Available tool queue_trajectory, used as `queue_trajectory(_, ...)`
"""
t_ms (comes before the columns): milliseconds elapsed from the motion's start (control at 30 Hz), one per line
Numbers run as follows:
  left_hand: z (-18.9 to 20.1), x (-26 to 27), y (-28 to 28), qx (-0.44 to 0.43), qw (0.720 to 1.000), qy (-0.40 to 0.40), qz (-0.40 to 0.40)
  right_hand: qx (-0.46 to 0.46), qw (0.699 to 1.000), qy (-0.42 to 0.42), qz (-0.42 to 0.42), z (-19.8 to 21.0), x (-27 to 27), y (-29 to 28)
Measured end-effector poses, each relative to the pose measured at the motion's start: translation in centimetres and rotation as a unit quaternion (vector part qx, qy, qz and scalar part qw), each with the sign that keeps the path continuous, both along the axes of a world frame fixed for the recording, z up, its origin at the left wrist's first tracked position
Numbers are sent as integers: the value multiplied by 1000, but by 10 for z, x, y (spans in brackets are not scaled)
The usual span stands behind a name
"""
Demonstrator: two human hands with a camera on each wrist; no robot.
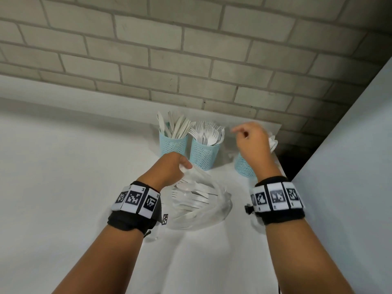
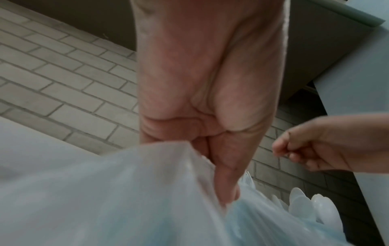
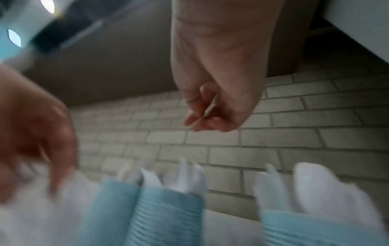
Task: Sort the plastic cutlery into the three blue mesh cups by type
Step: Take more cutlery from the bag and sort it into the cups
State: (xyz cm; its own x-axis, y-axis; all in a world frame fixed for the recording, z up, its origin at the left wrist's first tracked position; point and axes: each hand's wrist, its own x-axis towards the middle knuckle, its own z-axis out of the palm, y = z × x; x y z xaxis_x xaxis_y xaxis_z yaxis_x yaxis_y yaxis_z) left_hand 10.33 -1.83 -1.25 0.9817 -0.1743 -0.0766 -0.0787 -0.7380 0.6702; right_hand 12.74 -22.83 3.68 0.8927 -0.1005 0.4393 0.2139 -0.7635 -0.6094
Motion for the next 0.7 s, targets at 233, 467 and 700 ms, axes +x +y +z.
queue_trajectory(233,-1,-4,-2,-37,999,-23,-15,-223,900,322,193,-43,-52,71)
queue_trajectory(467,0,-16,0,-68,997,-32,-31,-333,885,305,117,-79,-56,88)
queue_trajectory(700,1,-14,-4,-87,995,-22,-31,-372,885,266,91,-92,-61,91)
